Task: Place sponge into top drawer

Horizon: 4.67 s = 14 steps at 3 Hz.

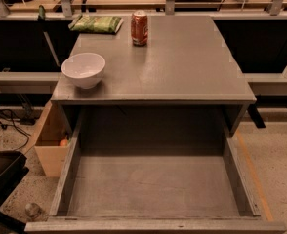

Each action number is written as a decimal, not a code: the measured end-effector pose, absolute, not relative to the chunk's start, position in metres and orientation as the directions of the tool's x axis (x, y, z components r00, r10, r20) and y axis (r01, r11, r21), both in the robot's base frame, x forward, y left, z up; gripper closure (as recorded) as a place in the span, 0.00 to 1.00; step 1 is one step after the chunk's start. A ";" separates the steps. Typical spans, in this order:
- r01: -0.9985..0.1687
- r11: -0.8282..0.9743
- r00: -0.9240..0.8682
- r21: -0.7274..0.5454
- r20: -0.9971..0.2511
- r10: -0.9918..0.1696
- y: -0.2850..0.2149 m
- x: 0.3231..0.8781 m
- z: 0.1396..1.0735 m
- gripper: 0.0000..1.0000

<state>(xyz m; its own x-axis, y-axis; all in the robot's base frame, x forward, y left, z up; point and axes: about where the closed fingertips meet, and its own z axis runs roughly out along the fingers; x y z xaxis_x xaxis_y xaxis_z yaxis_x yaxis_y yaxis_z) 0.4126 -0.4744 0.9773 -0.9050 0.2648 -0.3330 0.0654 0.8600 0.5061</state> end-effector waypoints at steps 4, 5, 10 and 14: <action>-0.384 0.793 -0.834 0.472 -0.546 -0.079 -0.446 0.481 0.915 1.00; -0.434 0.777 -0.820 0.457 -0.557 -0.131 -0.440 0.471 0.903 1.00; -0.934 -0.037 -0.304 0.355 -0.844 -0.442 -0.211 0.373 0.811 1.00; -0.963 -0.063 -0.222 0.263 -0.903 -0.369 -0.126 0.421 0.804 1.00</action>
Offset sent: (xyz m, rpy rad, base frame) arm -0.0574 0.0634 -0.0945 0.1770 0.0188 1.0127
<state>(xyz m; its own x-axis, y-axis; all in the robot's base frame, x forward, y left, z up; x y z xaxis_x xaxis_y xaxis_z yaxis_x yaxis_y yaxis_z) 0.4213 -0.1263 0.8042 -0.2224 -0.3687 -0.9026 -0.9627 -0.0635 0.2632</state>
